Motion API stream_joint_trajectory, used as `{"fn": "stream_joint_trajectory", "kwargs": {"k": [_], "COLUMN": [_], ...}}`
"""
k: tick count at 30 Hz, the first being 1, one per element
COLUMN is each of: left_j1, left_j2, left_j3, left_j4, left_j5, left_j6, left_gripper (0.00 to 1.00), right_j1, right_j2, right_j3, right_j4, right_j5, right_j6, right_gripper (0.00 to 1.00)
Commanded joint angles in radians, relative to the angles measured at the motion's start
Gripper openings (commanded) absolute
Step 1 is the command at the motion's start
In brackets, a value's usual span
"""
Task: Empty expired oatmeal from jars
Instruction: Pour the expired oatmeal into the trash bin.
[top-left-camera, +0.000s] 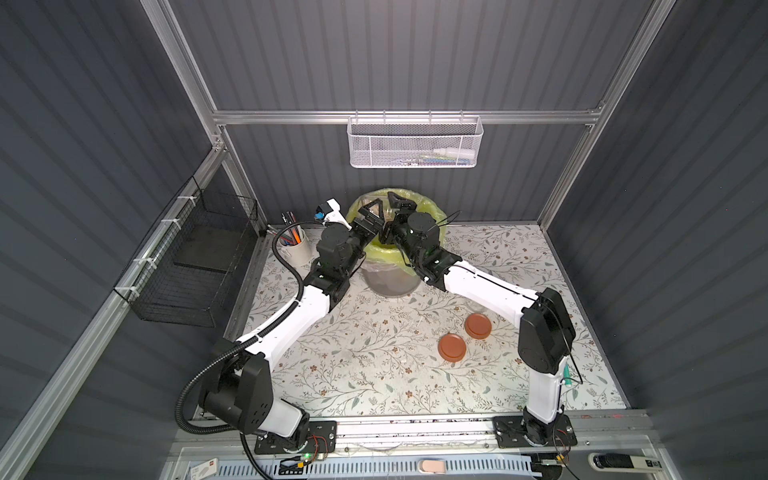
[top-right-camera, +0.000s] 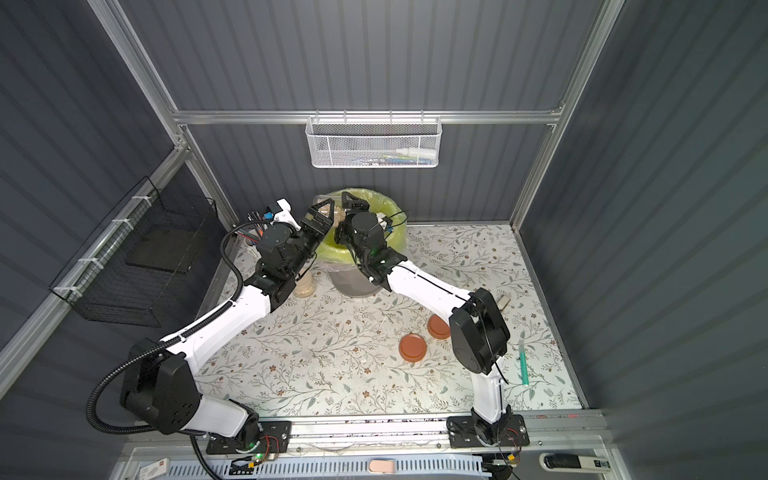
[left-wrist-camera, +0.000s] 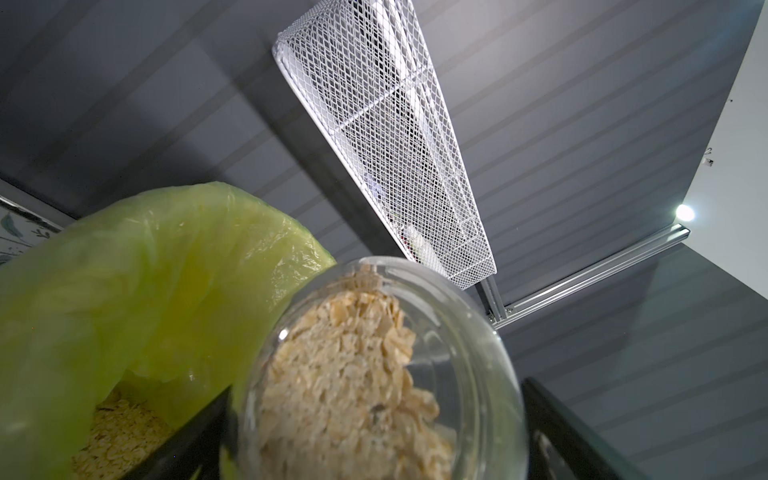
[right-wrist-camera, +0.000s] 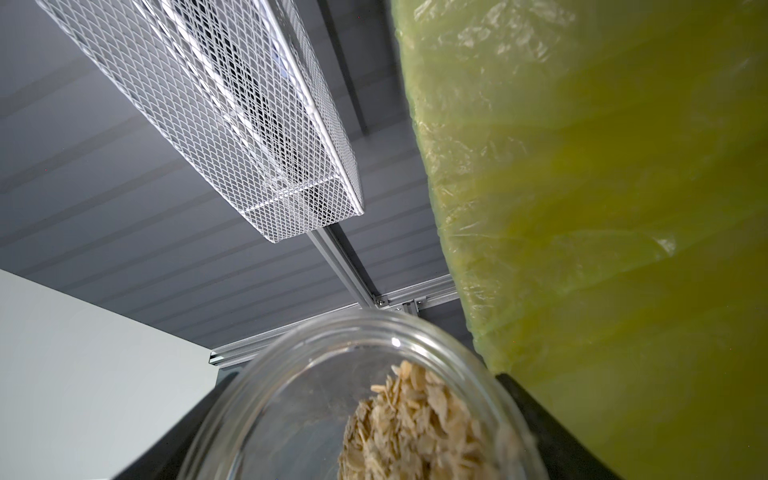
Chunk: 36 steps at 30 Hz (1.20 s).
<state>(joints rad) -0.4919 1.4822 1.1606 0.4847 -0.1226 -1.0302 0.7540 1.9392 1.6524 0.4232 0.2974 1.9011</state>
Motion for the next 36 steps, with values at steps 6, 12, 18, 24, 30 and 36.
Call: {"fn": "stream_joint_trajectory", "kwargs": {"k": [6, 12, 18, 24, 30, 36], "left_j1": [-0.014, -0.017, -0.019, -0.019, -0.019, -0.018], "left_j2": [0.059, 0.065, 0.064, 0.071, 0.089, 0.112], "left_j3": [0.053, 0.037, 0.059, 0.115, 0.125, 0.165], "left_j4": [-0.009, 0.047, 0.008, -0.104, -0.118, -0.141], "left_j5": [0.017, -0.013, -0.033, -0.044, -0.054, -0.058], "left_j6": [-0.043, -0.039, -0.054, -0.094, -0.132, -0.127], "left_gripper": [1.0, 1.0, 1.0, 1.0, 1.0, 1.0], "right_j1": [-0.004, -0.005, -0.007, -0.007, -0.008, -0.008], "right_j2": [0.002, 0.015, 0.015, 0.01, 0.014, 0.014], "right_j3": [0.05, 0.046, 0.048, 0.034, 0.044, 0.044], "right_j4": [0.125, 0.164, 0.17, 0.184, 0.183, 0.19], "right_j5": [0.008, 0.011, 0.014, 0.02, 0.014, 0.011], "right_j6": [0.021, 0.032, 0.03, 0.035, 0.034, 0.044], "right_gripper": [0.51, 0.5, 0.5, 0.5, 0.5, 0.5]}}
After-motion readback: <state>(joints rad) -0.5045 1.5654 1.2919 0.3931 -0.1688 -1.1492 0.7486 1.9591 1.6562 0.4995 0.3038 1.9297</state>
